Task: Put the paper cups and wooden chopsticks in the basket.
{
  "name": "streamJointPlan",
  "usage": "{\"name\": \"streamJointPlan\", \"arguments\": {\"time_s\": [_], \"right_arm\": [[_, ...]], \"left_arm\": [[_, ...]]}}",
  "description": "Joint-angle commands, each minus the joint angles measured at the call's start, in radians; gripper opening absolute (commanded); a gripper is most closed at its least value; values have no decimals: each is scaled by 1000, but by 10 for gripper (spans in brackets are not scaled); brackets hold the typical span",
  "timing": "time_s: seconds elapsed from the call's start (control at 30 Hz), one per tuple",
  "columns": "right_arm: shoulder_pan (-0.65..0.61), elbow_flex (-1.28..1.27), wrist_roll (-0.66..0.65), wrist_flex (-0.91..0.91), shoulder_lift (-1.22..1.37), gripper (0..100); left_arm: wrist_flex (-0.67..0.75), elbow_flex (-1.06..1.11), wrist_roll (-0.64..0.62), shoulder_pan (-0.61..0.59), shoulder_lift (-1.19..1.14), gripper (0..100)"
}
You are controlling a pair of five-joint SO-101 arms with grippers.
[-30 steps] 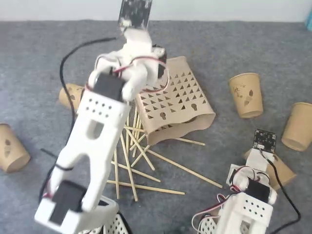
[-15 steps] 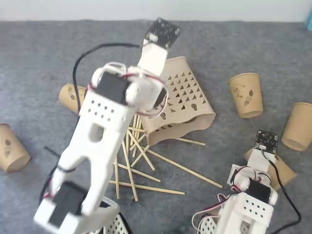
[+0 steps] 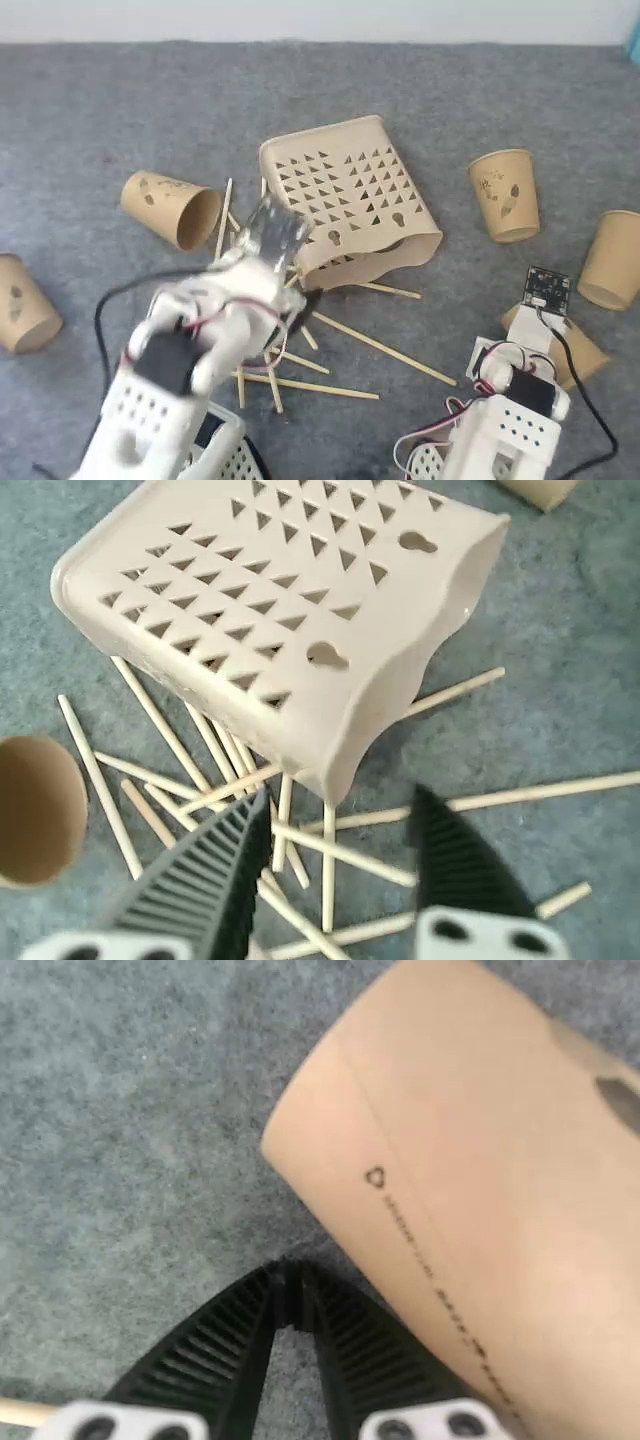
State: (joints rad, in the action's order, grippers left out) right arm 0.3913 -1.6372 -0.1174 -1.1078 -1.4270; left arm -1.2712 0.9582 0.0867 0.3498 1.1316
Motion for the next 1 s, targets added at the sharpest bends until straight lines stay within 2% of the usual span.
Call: {"name": "streamJointPlan", "arguments": {"time_s": [0.0, 0.2, 0.33, 0.5, 0.63, 0.8, 0.97], "right_arm": [[12, 32, -11, 22, -4, 6], [12, 32, -11, 22, -4, 6], [13, 32, -11, 22, -4, 6], [15, 32, -11, 22, -4, 6], [16, 32, -11, 22, -4, 6], [16, 32, -11, 22, -4, 6], [16, 32, -11, 22, -4, 6]], "left_arm": [[-3, 174, 17, 0, 265, 254], [35, 433, 184, -6, 434, 254], [210, 587, 183, -34, 453, 254], [609, 736, 37, -123, 448, 254], [741, 733, -37, -146, 451, 254], [783, 733, -63, -144, 450, 254], [733, 733, -61, -144, 448, 256]]}}
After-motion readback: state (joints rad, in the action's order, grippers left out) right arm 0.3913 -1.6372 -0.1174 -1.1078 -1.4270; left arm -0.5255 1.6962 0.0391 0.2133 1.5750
